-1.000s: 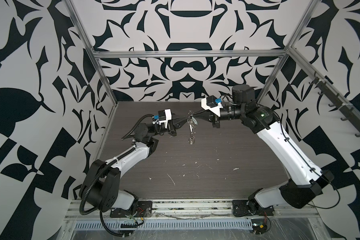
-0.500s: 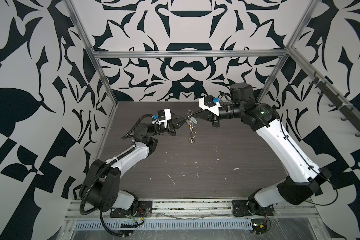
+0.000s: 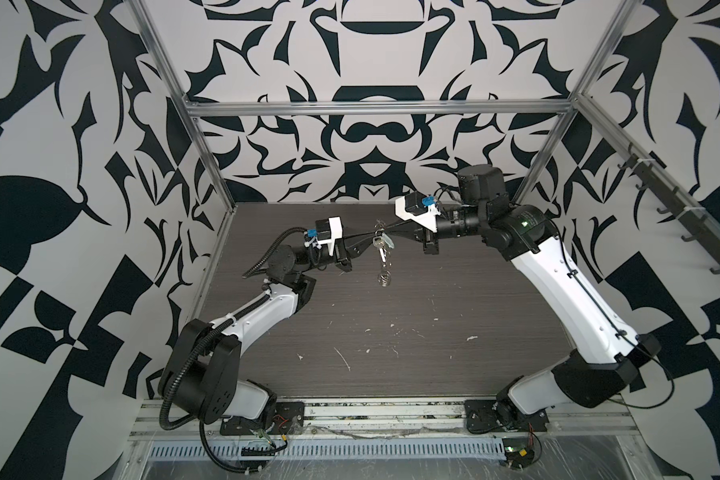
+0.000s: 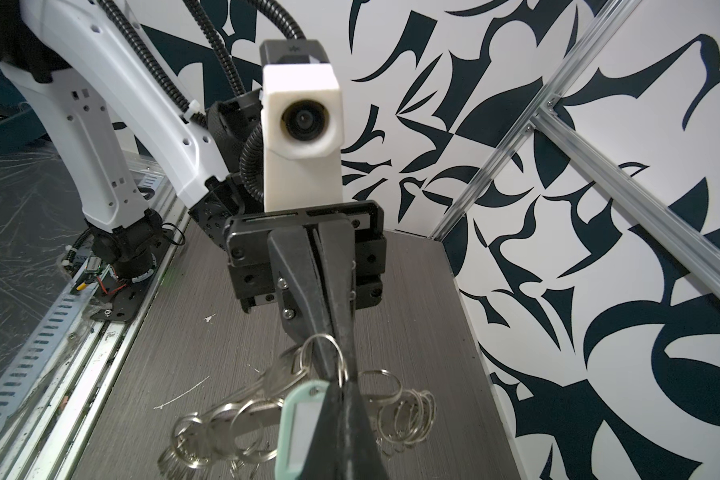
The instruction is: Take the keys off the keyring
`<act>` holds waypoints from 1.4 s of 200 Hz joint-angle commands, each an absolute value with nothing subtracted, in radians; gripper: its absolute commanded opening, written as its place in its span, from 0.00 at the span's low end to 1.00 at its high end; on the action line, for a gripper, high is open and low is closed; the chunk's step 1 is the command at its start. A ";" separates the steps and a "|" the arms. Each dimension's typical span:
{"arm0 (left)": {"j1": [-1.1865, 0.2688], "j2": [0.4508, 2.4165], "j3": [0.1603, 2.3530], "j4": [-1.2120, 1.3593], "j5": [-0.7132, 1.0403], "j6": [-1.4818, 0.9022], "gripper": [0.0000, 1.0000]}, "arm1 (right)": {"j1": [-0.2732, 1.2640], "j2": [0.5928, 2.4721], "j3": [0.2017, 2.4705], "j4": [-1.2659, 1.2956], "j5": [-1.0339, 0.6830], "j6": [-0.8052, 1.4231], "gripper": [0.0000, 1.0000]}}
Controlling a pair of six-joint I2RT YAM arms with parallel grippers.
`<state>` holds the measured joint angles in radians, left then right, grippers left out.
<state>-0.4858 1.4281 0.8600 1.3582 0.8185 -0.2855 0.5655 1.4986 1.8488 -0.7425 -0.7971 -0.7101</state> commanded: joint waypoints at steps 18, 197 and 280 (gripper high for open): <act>-0.457 1.355 0.805 1.345 0.771 -0.252 0.34 | 0.581 1.487 1.883 -0.731 -0.780 -0.713 0.00; -0.402 1.109 1.029 0.253 0.926 -0.252 0.43 | 0.581 1.426 1.733 -0.621 -0.696 -0.794 0.00; -0.400 1.161 1.068 0.241 0.989 -0.134 0.37 | 0.581 1.413 1.731 -0.680 -0.794 -0.823 0.00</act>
<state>-0.4042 1.1561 1.0382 0.2481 0.9493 -0.1829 0.5777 1.4395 1.7130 -0.6914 -0.7265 -0.8085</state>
